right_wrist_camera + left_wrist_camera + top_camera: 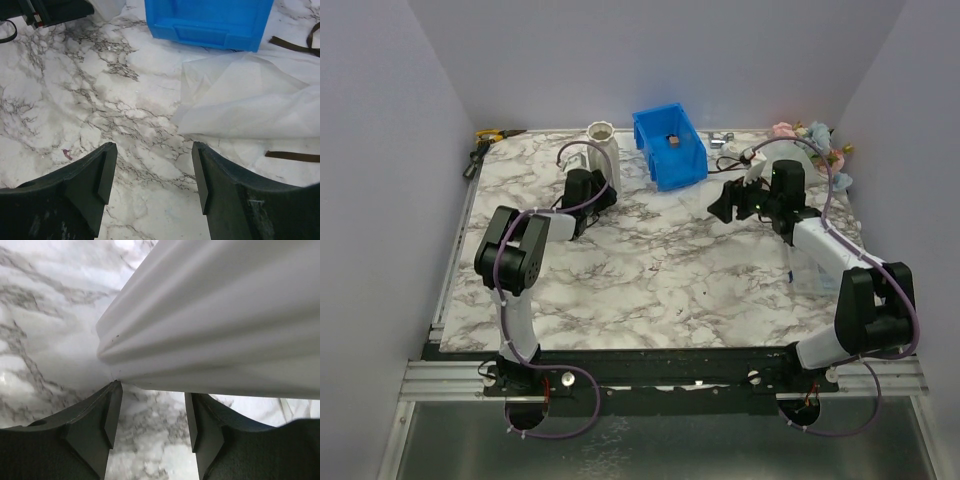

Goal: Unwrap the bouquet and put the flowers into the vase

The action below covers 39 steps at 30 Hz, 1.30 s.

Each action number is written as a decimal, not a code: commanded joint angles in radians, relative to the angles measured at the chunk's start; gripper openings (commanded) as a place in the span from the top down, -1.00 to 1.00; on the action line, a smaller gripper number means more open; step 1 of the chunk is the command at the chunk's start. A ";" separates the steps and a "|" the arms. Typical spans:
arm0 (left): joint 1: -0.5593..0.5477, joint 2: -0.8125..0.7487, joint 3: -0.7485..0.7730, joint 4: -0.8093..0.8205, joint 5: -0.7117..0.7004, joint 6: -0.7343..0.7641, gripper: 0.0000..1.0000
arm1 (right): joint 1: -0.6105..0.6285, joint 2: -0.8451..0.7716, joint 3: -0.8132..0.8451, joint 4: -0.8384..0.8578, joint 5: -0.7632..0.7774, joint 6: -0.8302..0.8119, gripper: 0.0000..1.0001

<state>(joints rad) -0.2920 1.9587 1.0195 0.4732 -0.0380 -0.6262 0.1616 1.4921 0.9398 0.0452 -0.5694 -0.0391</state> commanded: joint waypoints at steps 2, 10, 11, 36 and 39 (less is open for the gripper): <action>0.040 0.107 0.122 0.020 0.007 0.037 -0.18 | -0.060 -0.025 0.019 -0.080 0.004 -0.022 -0.41; 0.083 0.257 0.311 0.015 0.063 0.072 -0.17 | -0.155 0.064 0.124 -0.180 0.044 -0.071 -0.40; 0.085 0.264 0.327 0.012 0.077 0.083 -0.18 | -0.155 0.083 0.141 -0.190 0.063 -0.080 -0.39; 0.003 -0.371 -0.156 -0.077 0.260 0.199 -0.80 | -0.155 0.503 0.394 -0.040 0.261 0.539 -0.83; -0.014 -0.434 -0.172 -0.112 0.270 0.219 -0.83 | -0.155 0.559 0.440 -0.103 0.294 0.574 -0.78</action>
<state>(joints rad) -0.2848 1.6051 0.8776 0.4316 0.1921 -0.4583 0.0063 1.9884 1.3151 -0.0387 -0.3412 0.4232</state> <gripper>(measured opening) 0.900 0.911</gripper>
